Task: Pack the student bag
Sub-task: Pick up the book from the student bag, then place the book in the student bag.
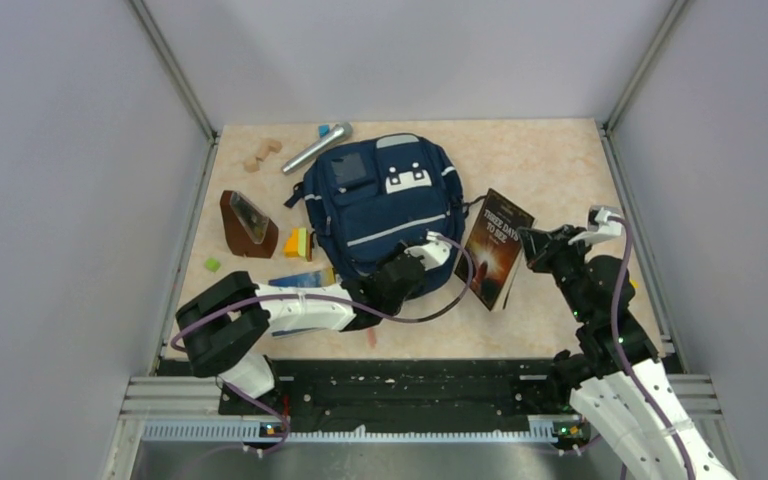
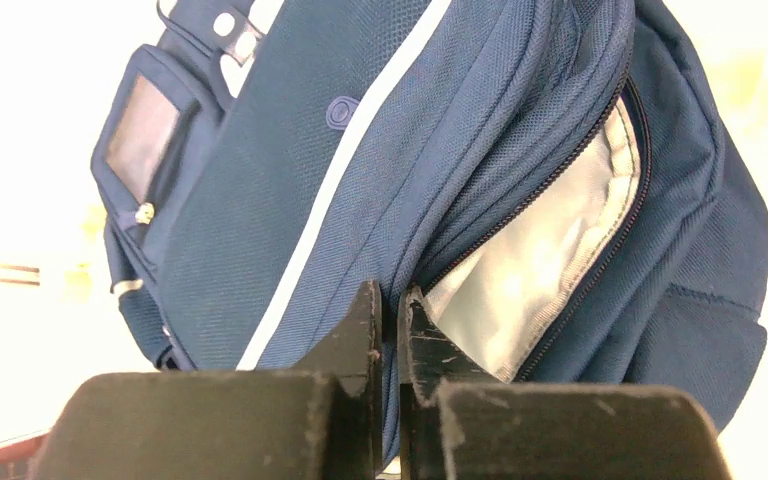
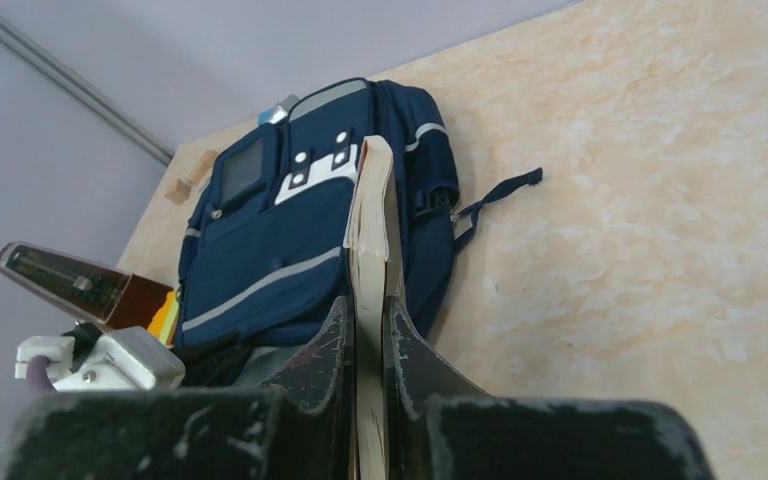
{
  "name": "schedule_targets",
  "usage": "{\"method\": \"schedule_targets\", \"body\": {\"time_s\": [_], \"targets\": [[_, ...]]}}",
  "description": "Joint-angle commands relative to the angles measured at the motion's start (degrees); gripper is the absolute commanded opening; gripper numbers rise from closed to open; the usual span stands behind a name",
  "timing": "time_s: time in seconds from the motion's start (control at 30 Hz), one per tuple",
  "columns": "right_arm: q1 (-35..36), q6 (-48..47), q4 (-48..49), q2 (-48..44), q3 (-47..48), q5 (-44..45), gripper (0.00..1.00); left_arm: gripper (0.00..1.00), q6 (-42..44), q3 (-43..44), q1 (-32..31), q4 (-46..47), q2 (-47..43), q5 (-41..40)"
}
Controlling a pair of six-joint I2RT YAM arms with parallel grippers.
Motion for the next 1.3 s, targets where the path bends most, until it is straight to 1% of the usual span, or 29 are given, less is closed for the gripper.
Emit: {"method": "schedule_targets", "body": {"time_s": [0.0,0.17,0.23,0.3,0.4,0.57,0.7,0.87,1.0,1.27], "targets": [[-0.3,6.0,3.9,-0.8,-0.7,-4.3,0.00,0.00,7.3,3.4,1.1,9.3,-3.6,-8.2],[-0.3,15.2,5.5,-0.7,-5.0,-7.7,0.00,0.00,13.1,7.7,1.7,13.2,-5.6,-9.3],[-0.3,20.0,7.5,-0.6,-6.9,-9.4,0.00,0.00,14.7,8.8,2.1,15.8,-7.0,-8.6],[-0.4,25.4,10.7,-0.7,-9.1,-11.1,0.00,0.00,15.1,10.3,2.9,16.5,-7.6,-7.3],[-0.3,31.8,15.7,-0.6,-11.5,-12.4,0.00,0.00,14.4,13.4,4.3,14.4,-7.9,-5.2],[-0.3,37.4,18.1,0.5,-11.4,-11.8,0.00,0.00,14.6,16.1,5.3,12.8,-8.6,-2.7],[-0.3,43.0,22.1,1.4,-11.3,-13.5,0.00,0.00,12.5,18.4,6.5,8.0,-8.9,-0.2],[-0.3,46.9,26.6,3.6,-9.7,-14.0,0.00,0.00,10.5,19.0,7.4,6.2,-9.3,2.1],[-0.3,47.2,29.1,6.2,-8.1,-13.2,0.00,0.00,8.8,19.9,8.2,4.0,-9.7,3.7],[-0.2,48.2,36.6,14.0,-9.6,-10.8,0.00,0.00,5.3,20.6,9.7,1.5,-10.9,7.1]]}}
